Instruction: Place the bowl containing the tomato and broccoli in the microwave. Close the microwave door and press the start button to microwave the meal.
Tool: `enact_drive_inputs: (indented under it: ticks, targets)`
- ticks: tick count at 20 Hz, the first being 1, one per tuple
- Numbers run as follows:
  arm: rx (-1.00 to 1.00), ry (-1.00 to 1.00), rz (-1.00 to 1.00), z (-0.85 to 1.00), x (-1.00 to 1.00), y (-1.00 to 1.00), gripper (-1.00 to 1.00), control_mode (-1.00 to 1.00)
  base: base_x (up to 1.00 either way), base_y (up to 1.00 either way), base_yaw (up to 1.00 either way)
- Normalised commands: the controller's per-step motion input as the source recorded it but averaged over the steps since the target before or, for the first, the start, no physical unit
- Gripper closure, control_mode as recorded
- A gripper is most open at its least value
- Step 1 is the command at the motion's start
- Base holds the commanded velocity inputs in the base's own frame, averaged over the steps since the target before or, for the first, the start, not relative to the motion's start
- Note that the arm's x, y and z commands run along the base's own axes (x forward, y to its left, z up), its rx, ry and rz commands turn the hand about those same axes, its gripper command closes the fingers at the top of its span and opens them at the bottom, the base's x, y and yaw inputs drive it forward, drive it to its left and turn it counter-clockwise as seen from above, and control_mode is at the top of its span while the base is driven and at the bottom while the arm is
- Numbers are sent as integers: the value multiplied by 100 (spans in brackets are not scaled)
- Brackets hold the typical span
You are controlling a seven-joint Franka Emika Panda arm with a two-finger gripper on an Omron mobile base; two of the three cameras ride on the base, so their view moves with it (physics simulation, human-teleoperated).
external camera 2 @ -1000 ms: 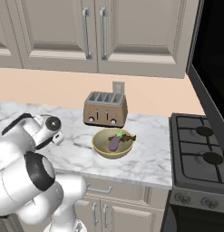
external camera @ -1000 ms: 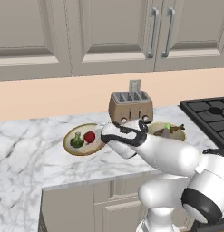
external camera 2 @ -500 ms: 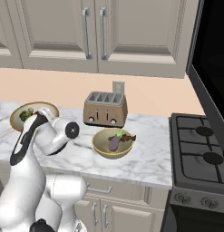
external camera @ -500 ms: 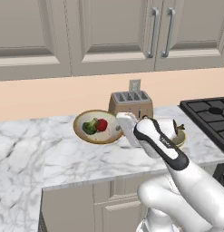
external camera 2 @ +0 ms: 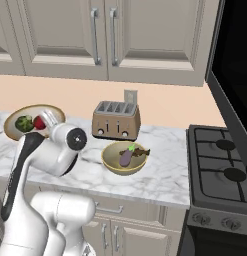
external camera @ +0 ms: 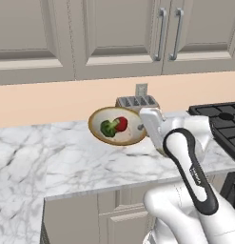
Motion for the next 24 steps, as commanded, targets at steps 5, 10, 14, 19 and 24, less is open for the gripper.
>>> enact_drive_inputs:
  ticks: [5,10,14,19,24]
  targets:
    - [-1,10,-1,77,-47,-57,100,-100,0,0,0]
    - [-5,4,-2,59,-62,-55,100,-100,0,0,0]
    - [-8,3,-5,53,-76,-51,100,-100,0,0,0]
    - [-12,0,-1,32,-68,-13,100,-100,0,0,0]
    - [-3,0,-2,0,-2,1,100,-100,0,0,0]
